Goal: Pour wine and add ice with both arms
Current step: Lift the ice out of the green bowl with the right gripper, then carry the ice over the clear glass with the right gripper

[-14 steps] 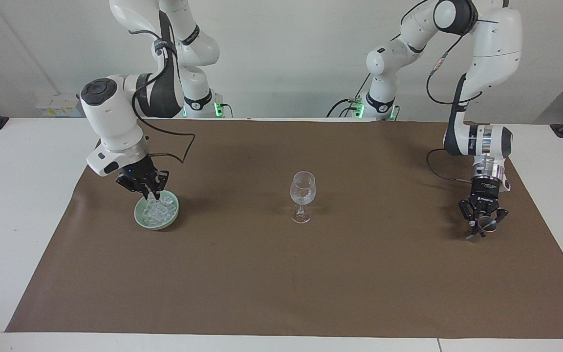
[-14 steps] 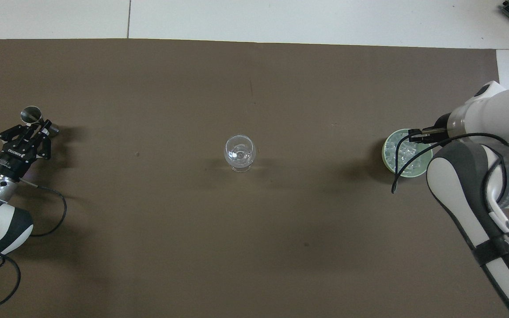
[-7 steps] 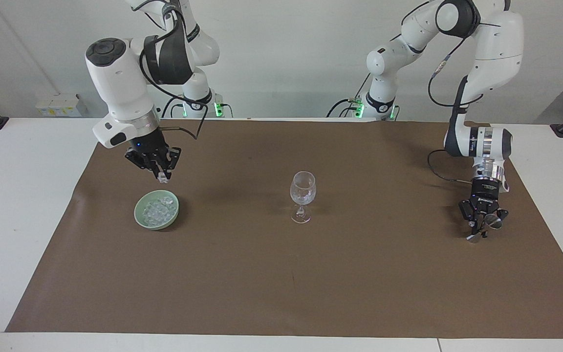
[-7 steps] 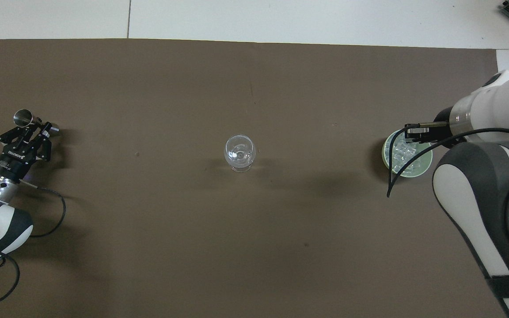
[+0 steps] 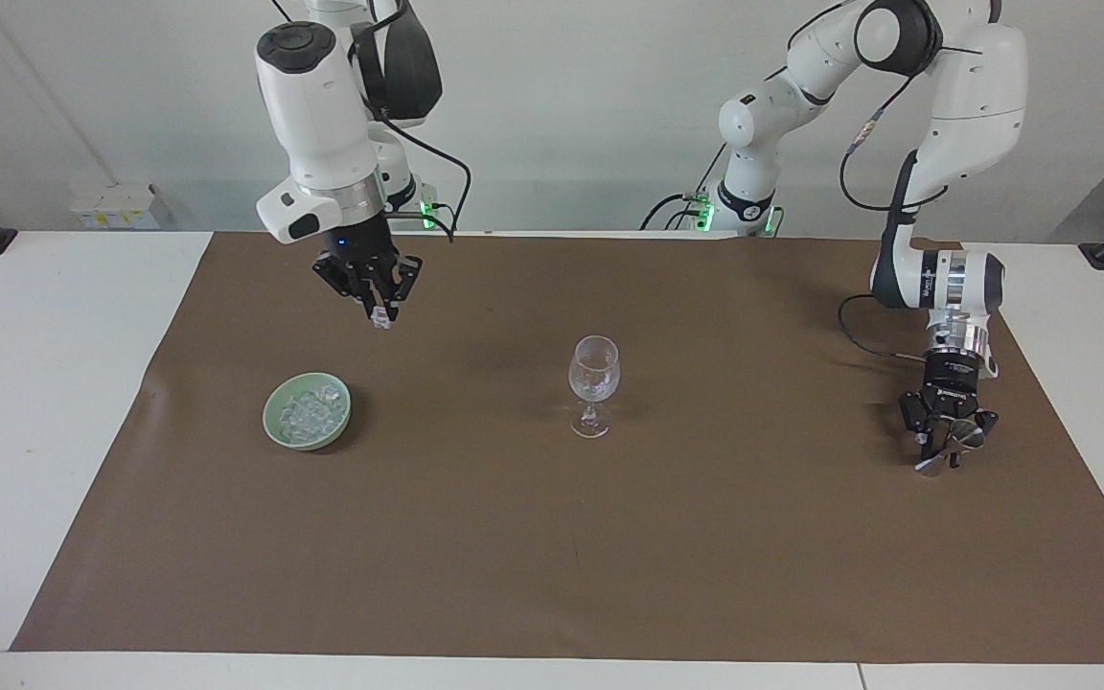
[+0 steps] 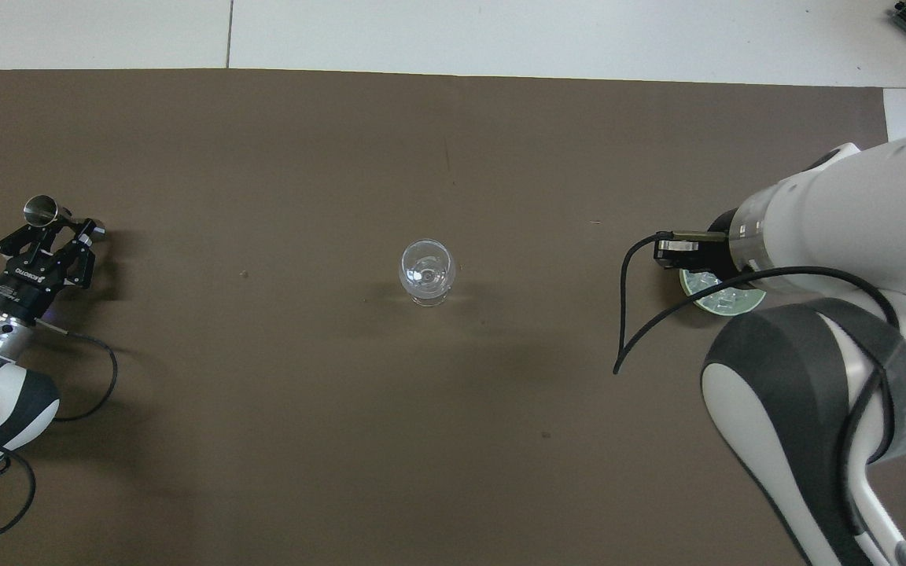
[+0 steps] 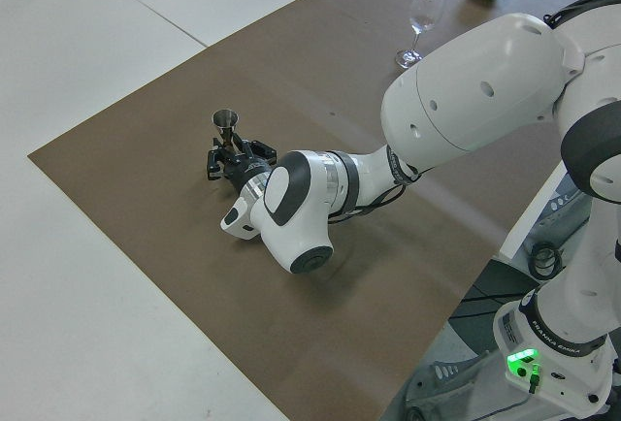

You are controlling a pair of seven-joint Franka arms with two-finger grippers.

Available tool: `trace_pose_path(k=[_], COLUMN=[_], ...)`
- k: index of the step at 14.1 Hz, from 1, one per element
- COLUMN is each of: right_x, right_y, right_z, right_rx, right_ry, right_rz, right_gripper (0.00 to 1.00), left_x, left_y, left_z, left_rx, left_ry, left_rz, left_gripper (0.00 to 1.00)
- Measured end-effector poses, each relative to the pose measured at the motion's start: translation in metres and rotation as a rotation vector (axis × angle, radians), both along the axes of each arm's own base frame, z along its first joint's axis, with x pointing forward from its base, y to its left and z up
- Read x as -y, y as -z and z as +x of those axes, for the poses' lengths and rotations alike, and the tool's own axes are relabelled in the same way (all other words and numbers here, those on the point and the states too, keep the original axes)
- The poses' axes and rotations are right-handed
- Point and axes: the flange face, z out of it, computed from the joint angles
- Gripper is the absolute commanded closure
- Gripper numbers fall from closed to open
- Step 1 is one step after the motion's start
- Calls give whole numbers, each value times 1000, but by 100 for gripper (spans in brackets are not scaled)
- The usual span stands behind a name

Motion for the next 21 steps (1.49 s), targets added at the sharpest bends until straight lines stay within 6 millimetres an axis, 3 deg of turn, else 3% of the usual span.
trace_pose_path(k=[3, 6, 10, 11, 12, 18, 21], right_x=[-40, -66, -107, -117, -125, -171, -183], right_y=[-5, -11, -13, -12, -12, 5, 18], right_z=[-9, -13, -25, -27, -29, -24, -16], right_rx=[15, 44, 60, 63, 67, 120, 142], right_ry=[56, 108, 164, 176, 187, 246, 240], right_rz=[58, 131, 185, 204, 221, 341, 385], right_gripper=[100, 100, 100, 100, 100, 100, 100], left_x=[0, -1, -1, -1, -1, -2, -3], left_y=[-1, -2, -4, -4, -4, -8, -13], left_z=[1, 2, 4, 4, 4, 8, 11], left_rx=[2, 4, 12, 15, 17, 28, 31], left_ry=[0, -1, 1, 3, 4, 5, 1], left_rz=[0, 0, -1, -3, -4, -4, -17], left_gripper=[47, 35, 29, 18, 0, 0, 0])
